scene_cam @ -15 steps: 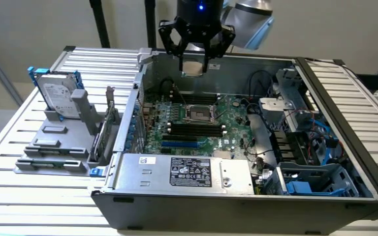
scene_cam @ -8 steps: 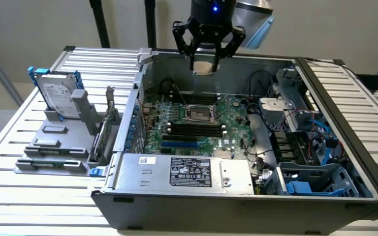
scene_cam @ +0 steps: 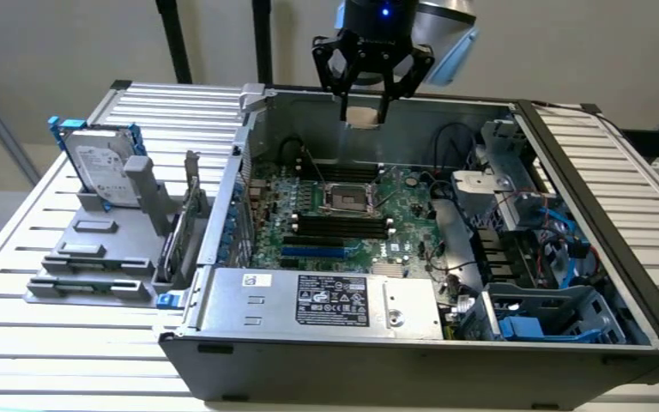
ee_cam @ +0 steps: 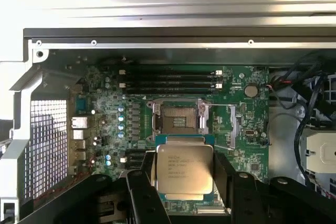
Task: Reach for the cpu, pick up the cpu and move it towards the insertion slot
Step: 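Pick up the cpu and move it towards the insertion slot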
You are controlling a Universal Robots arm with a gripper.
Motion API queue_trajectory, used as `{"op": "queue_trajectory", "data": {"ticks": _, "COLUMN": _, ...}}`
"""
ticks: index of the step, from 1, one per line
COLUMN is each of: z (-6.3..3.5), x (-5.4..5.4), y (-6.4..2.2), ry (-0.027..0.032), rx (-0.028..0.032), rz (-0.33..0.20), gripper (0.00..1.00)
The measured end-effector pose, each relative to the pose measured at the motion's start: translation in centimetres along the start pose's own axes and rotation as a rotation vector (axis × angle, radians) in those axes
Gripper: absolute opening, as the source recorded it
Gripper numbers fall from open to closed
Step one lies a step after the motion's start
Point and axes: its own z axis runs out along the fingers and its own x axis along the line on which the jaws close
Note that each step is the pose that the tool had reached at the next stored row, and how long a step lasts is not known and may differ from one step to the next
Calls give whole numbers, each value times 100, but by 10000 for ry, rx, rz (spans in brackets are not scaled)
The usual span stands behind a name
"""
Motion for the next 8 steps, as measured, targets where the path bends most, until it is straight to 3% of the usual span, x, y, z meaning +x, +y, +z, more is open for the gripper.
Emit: {"op": "queue_trajectory", "data": {"ticks": 8, "z": 15, "x": -1, "y": 19, "ry": 0, "rx": 21, "rz": 1, "gripper": 54}}
